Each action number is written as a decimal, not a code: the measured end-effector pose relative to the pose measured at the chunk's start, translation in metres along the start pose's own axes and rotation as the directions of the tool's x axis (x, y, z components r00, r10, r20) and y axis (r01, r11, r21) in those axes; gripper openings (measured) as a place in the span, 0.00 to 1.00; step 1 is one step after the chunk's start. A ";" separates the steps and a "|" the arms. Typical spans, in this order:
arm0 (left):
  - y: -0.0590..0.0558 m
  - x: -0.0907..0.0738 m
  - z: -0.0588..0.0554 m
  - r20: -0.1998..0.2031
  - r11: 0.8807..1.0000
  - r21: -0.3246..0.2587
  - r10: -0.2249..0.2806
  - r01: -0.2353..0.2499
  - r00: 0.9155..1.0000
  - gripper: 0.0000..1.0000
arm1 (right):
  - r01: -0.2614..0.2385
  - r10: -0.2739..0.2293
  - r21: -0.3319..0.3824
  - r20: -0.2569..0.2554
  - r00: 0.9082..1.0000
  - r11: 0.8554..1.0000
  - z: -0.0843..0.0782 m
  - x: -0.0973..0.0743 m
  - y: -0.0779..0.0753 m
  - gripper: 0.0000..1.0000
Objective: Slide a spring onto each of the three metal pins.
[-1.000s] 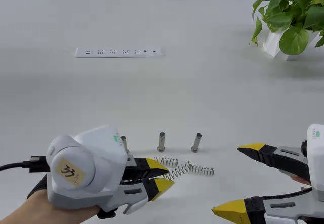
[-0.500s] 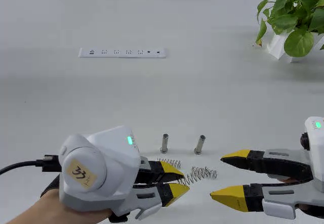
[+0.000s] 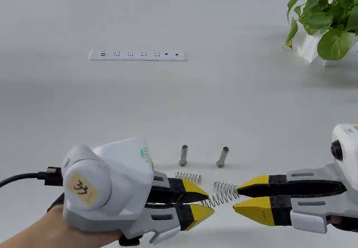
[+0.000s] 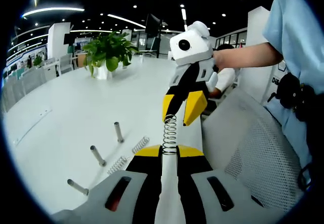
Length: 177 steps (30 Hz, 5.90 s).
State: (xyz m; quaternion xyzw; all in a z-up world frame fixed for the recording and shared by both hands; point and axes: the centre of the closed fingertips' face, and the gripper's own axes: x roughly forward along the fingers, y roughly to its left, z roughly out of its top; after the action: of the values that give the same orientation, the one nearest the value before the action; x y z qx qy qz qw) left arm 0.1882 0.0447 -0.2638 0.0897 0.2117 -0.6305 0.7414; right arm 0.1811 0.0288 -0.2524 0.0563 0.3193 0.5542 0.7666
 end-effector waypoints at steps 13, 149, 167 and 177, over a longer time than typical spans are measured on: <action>-0.008 -0.001 -0.004 -0.008 0.999 0.018 -0.036 0.036 0.999 0.07 | -0.028 0.028 0.019 0.008 1.000 0.999 0.003 0.000 0.006 0.09; -0.012 0.020 -0.011 -0.039 0.999 0.034 -0.004 0.005 0.999 0.07 | -0.317 -0.064 -0.484 -0.620 0.782 0.815 -0.018 0.023 0.008 0.07; 0.005 0.004 -0.022 -0.011 0.995 -0.029 0.100 -0.100 0.995 0.28 | -0.314 -0.079 -0.496 -0.622 0.779 0.810 -0.016 0.022 0.005 0.07; 0.024 -0.017 -0.035 0.005 0.970 -0.097 0.223 -0.222 0.975 0.60 | -0.310 -0.088 -0.490 -0.632 0.770 0.815 -0.018 0.020 -0.003 0.07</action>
State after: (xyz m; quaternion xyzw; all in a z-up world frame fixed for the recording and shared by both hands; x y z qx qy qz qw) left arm 0.2030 0.0785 -0.2916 0.0724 0.2244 -0.5334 0.8123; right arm 0.1775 0.0408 -0.2767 -0.3432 0.3720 0.6562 0.5597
